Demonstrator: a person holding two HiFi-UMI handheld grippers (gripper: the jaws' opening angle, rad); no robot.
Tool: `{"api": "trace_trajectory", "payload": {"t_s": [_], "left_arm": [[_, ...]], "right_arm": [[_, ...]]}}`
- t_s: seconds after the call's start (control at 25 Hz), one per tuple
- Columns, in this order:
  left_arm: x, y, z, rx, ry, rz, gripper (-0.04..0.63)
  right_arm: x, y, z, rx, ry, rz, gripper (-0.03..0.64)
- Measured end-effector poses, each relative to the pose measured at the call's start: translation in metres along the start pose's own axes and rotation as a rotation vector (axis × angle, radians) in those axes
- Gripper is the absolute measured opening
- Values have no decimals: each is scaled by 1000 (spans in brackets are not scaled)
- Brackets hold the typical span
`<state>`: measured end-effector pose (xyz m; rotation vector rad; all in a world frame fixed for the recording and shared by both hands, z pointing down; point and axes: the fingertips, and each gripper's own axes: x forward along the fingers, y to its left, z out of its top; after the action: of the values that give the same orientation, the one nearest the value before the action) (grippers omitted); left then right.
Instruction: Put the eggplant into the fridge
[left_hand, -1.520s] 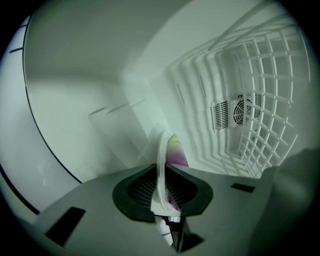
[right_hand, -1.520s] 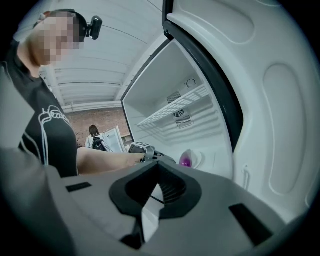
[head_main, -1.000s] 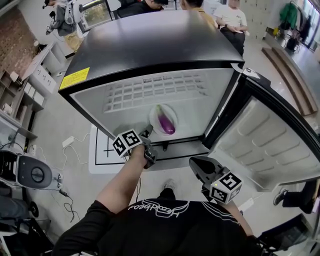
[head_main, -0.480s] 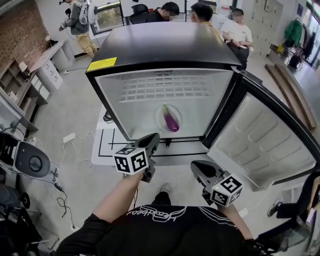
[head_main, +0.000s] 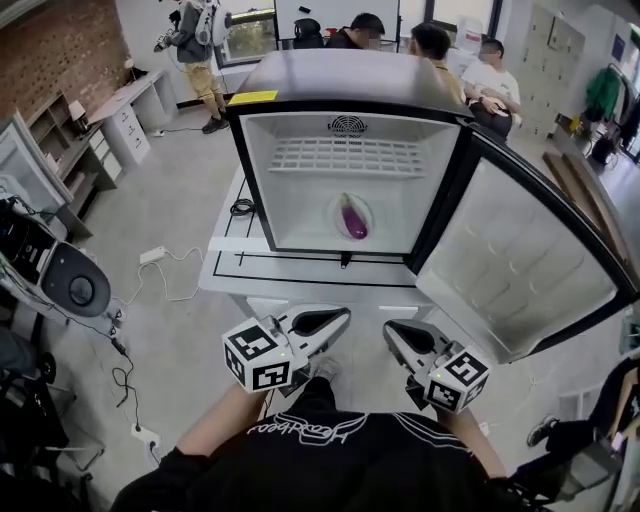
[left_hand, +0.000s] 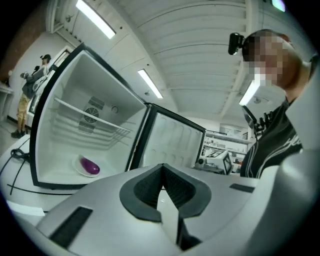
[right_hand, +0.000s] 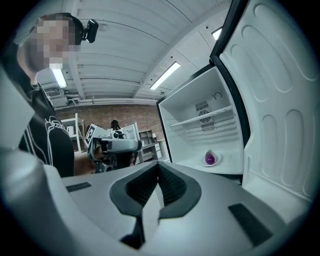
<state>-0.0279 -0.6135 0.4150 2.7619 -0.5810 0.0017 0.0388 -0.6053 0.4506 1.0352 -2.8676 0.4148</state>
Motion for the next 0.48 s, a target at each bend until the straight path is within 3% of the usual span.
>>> {"api": "trace_trajectory", "payload": {"t_s": [0.16, 0.48], "left_arm": [[-14, -39, -3, 50, -38, -71, 8], [-31, -58, -34, -38, -35, -78, 8]], "right_arm": [[-13, 17, -5, 4, -8, 15, 6], [-15, 39, -22, 23, 4, 45, 6]]}}
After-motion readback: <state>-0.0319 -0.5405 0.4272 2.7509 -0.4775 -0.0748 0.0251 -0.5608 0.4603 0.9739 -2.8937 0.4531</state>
